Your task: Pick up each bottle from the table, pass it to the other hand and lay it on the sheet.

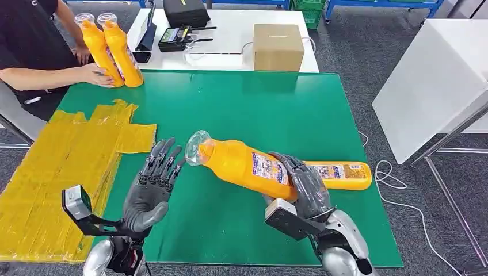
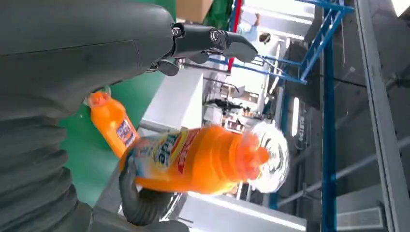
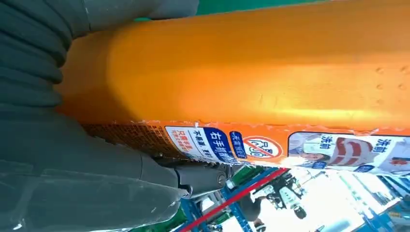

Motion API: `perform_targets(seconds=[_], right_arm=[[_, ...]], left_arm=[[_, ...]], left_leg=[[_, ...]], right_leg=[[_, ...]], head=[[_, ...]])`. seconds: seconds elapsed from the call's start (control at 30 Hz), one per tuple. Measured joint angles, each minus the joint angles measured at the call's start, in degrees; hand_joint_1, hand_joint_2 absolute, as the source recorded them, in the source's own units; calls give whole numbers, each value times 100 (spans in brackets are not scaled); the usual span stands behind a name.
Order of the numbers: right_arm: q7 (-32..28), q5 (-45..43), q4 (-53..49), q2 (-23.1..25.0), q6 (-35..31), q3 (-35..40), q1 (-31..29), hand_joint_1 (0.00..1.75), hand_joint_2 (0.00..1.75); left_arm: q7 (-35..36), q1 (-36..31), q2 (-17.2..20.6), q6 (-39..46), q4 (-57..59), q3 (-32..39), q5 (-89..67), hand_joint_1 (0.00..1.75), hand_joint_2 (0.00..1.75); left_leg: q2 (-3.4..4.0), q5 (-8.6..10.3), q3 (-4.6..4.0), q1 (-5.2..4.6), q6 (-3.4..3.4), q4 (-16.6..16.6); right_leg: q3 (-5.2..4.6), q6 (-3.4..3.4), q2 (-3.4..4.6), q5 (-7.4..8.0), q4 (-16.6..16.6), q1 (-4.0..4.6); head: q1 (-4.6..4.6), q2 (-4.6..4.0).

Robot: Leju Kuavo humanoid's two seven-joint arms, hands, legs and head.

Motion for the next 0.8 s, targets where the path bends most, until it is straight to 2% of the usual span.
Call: perform_targets(seconds=[0.5, 0.8], right_arm=[[352, -177, 1097, 682, 221, 645, -1003, 175, 175], [470, -81, 1480, 878, 247, 1135, -1290, 175, 175]], left_arm=[[-20, -327, -238, 208, 7, -369, -245, 0, 175], [-72, -379, -252, 306, 63, -267, -328, 0, 175]], left_leg=[[-3, 4, -7, 0, -4, 0], [-5, 4, -20, 0, -4, 0]], right_leg=[[-7, 0, -2, 0, 2, 1], [-21, 0, -3, 0, 3, 0]], head=[[0, 0], [0, 0]])
